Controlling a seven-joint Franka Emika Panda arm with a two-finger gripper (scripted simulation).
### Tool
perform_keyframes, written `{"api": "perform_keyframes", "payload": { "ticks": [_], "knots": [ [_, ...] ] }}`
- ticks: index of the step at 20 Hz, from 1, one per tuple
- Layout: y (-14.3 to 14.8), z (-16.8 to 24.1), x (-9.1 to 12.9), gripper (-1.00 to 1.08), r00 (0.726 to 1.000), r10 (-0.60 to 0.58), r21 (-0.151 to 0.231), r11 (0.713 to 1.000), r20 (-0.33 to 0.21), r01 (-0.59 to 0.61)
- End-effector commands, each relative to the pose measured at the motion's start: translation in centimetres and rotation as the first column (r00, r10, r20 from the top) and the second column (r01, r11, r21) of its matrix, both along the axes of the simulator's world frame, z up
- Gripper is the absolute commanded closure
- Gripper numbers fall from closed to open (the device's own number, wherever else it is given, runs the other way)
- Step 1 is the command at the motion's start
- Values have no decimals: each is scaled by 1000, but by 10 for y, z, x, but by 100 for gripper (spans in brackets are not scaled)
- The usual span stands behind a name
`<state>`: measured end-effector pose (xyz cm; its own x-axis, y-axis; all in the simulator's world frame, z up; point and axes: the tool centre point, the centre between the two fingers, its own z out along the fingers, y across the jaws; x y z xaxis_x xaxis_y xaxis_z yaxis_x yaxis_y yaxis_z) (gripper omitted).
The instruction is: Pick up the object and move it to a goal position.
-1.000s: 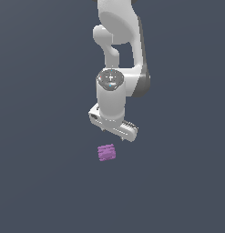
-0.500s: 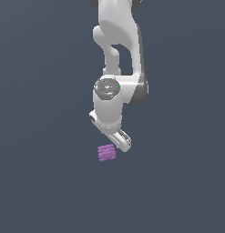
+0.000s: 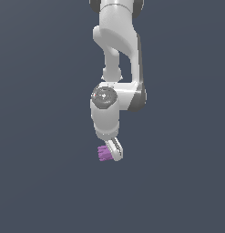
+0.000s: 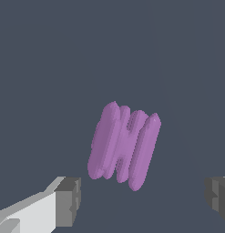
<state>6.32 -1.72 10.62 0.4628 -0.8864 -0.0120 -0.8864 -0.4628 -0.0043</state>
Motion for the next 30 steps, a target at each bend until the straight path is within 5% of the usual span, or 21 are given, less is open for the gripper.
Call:
{"api": "perform_keyframes", "payload": {
  "ticks": [1,13,30],
  "knots": [
    [-2,-4,3,-92,998,-69,-3,998,0,69],
    [-9,-16,13,-92,966,-257,-12,966,1,257],
    [-9,-58,12,-92,962,-274,-12,962,1,274]
  ]
}}
